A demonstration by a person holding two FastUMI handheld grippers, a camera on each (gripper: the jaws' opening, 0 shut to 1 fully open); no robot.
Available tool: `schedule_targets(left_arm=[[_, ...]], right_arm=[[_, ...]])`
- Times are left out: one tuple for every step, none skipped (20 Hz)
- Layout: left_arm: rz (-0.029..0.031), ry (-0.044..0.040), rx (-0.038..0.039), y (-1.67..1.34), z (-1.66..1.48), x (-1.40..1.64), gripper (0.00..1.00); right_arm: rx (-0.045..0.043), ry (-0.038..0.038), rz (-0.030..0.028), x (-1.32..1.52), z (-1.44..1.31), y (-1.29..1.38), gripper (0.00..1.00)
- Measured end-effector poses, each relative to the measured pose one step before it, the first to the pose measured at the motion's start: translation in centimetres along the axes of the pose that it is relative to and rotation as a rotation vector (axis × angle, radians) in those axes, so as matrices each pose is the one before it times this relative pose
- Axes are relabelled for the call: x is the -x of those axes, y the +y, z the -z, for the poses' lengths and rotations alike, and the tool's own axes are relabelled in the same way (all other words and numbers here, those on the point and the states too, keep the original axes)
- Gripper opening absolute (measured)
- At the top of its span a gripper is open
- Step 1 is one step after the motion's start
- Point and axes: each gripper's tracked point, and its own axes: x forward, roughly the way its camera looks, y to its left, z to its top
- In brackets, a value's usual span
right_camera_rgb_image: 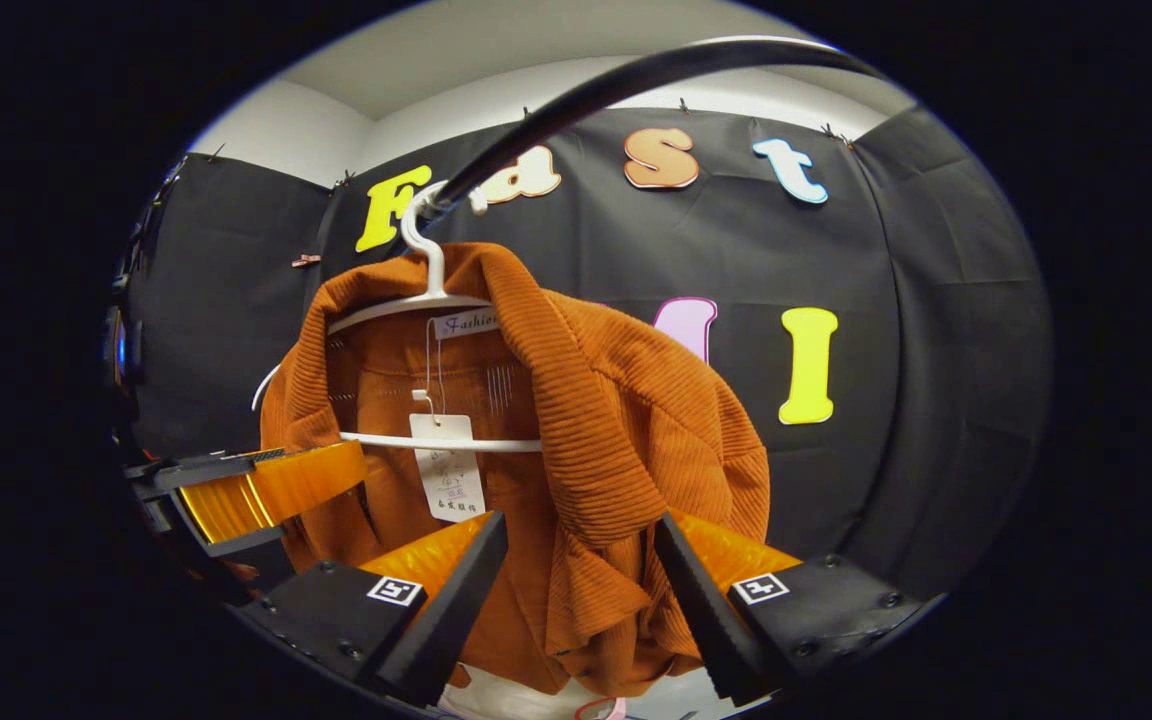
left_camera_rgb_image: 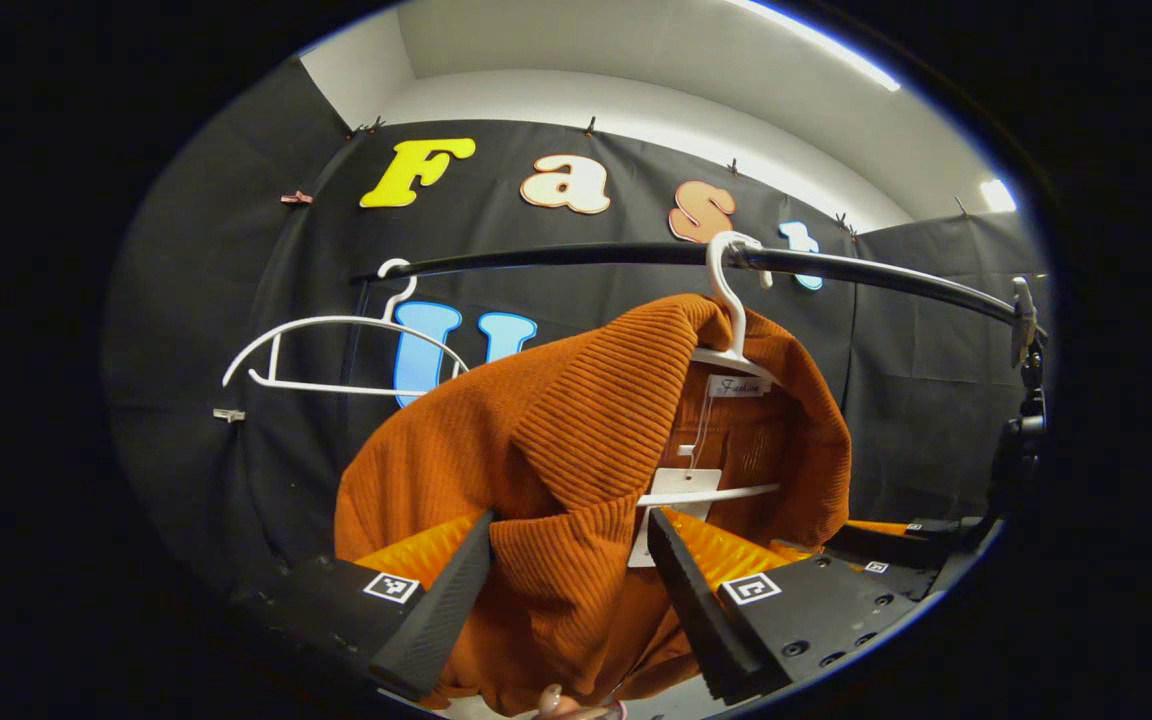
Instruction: Grasp the clothes on the hanger with both hands and then place them into the laundry hamper below.
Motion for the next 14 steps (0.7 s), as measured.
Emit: schedule_targets(left_arm=[[0.01192,0.00754,0.00542,-0.603,0.378,-0.169,0.95],[0.00096,0.00358,0.00100,-0.361,0.349,-0.196,0.95],[-0.00875,0.00285,-0.00443,0.009,0.219,-0.257,0.95],[-0.01582,0.00002,-0.00675,0.233,0.375,-0.257,0.95],[-0.01793,-0.00475,-0.00617,0.383,0.068,-0.374,0.95],[-0.01313,0.00038,-0.00454,0.234,0.196,-0.326,0.95],[-0.01856,0.00220,-0.00367,0.482,0.090,-0.328,0.95],[-0.00910,-0.00045,-0.00147,0.316,0.047,-0.281,0.95],[-0.00558,-0.00308,0.00041,0.259,-0.144,-0.255,0.95],[0.00603,-0.00450,0.00309,0.162,-0.032,-0.317,0.95],[0.01798,0.00107,0.00410,-0.124,0.010,-0.302,0.95],[0.00858,0.01003,0.00471,0.026,0.210,-0.169,0.91],[-0.01376,0.01965,0.00689,0.560,0.270,-0.200,0.91],[-0.03673,0.00669,0.00627,0.964,0.038,-0.189,0.83]], right_arm=[[-0.00962,0.01833,-0.01863,-0.400,0.537,0.614,0.96],[0.00351,0.00927,-0.00864,-0.456,0.484,0.302,0.96],[0.01396,0.00122,0.00638,-0.437,0.190,-0.213,0.96],[0.01536,-0.00215,0.01731,-0.575,0.133,-0.535,0.96],[0.00757,-0.00498,0.02132,-0.549,-0.080,-0.713,0.97],[-0.00118,-0.00990,0.01766,-0.617,-0.165,-0.787,0.96],[-0.00554,-0.00919,0.01465,-0.598,-0.142,-0.782,0.96],[-0.01520,-0.00841,0.00009,-0.600,-0.216,-0.685,0.95],[-0.01845,-0.00259,-0.00123,-0.800,-0.139,-0.568,0.92],[-0.01886,-0.00019,-0.00976,-0.483,-0.076,-0.420,0.88],[-0.01613,0.00483,-0.01394,-0.513,0.156,-0.114,0.77],[-0.00783,0.00351,-0.01623,-0.670,-0.181,-0.135,0.72],[-0.00150,0.00327,-0.01823,-0.641,0.026,0.019,0.53],[0.01044,-0.00823,0.00569,0.232,-0.517,-0.295,0.48]])
